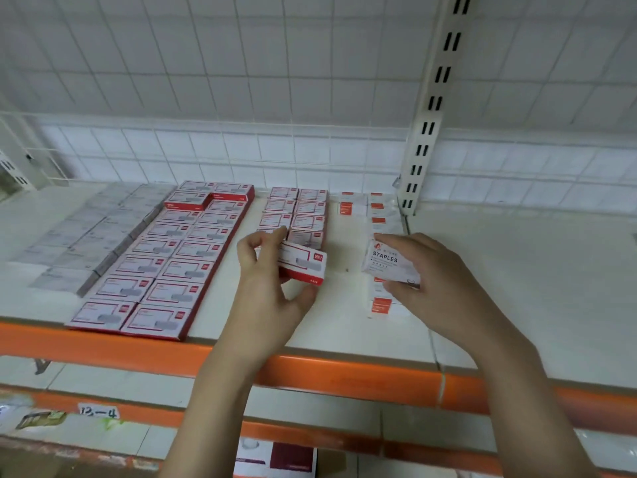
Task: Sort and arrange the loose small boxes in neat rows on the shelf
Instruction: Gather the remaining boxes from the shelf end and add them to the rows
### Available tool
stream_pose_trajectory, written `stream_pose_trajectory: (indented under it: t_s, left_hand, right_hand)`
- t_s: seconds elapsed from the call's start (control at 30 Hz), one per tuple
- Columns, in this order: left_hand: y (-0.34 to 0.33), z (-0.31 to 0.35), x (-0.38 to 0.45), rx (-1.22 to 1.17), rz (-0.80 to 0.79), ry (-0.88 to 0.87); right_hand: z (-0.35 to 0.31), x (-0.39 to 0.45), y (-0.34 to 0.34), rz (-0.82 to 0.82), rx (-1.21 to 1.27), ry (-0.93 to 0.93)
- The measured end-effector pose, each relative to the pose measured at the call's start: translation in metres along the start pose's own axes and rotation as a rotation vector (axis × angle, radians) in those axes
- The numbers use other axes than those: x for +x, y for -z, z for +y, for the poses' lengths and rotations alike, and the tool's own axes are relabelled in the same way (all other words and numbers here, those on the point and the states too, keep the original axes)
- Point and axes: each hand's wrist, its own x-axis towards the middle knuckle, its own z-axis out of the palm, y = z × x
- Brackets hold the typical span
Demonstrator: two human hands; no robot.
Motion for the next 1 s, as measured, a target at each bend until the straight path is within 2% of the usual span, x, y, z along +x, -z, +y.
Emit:
stream_pose_trajectory:
  t_s: [0.17,0.43,0.53,0.9,1.0]
  left_hand:
    - [0.053,-0.040,0.020,-0.026,0.051,0.022]
    - [0.149,-0.094,0.038,-0.057,-0.109,-0.078]
    - [0.172,-0.110,0.043,-0.112,-0.106,-0.133]
    - [0.190,-0.141,0.065,0.062,-0.178,-0.291]
    - [0.181,-0.142,0.079,0.226,-0.176,-0.380]
  right_hand:
    - [-0.047,0.028,-0.038,0.036,-0.020,0.004]
    - [-0.135,0.062,-0.100,0.080,-0.075,0.023]
    - [-0.158,0.066,-0.117,0.079,-0.117,0.006]
    - [-0.187,0.077,-0.136,0.062,-0.159,-0.009]
    - [-0.180,0.080,-0.134,0.074,-0.149,-0.014]
